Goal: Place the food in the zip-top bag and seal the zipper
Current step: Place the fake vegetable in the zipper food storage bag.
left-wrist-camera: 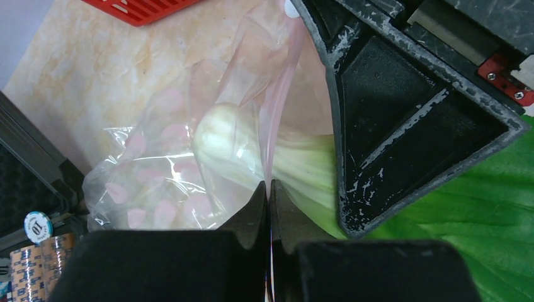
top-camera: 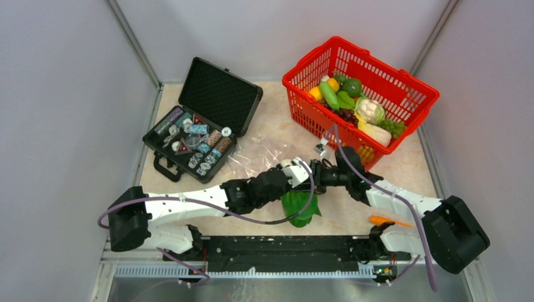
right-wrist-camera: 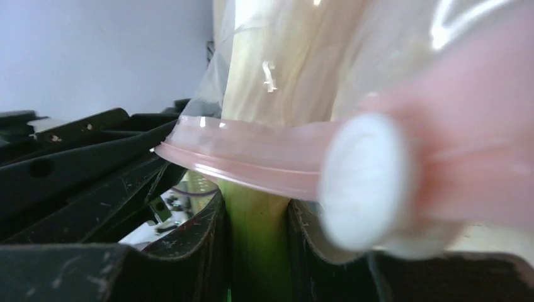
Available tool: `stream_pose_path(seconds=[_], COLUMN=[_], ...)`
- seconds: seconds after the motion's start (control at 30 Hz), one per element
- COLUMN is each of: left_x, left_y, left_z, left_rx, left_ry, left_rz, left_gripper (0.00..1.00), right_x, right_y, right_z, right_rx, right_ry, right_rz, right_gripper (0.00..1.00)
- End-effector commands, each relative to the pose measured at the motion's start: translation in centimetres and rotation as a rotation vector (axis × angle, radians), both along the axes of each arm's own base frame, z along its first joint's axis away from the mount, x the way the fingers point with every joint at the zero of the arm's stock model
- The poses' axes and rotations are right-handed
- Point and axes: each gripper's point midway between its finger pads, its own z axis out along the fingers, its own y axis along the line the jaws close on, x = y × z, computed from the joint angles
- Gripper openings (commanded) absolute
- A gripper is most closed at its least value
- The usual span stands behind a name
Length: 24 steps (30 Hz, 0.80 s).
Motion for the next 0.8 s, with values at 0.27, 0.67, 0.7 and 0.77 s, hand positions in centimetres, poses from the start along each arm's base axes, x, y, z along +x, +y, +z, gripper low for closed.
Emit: stream_pose_path(seconds=[0.27, 0.67, 0.7, 0.77], left_x=[-2.1, -0.5, -0.2, 0.2], left_y=[-2.3, -2.5, -2.4, -2.3], left_z=[2.9, 7.8, 8.3, 9.5], left_rx=[-0.103, -0.280, -0.301, -0.358], left_ry=[0.038, 0.027, 0.040, 0.068], left_rz=[-0.101, -0.004, -0.002, 0.013], left_gripper=[0.00, 0.00, 0.00, 0.00], right_x=[4.5, 8.6, 8.4, 8.0], right_y=[0.6, -2.5, -2.4, -1.9], right_z=[2.6, 5.2, 5.2, 5.7], right_rx=[0.152, -0.164, -0.179, -0.174], right_ry=[0.067, -0.175, -0.190, -0.230], right_rz=[-0.226, -0.385, -0.357, -0.293], right_gripper=[0.11, 0.48, 0.53, 0.66])
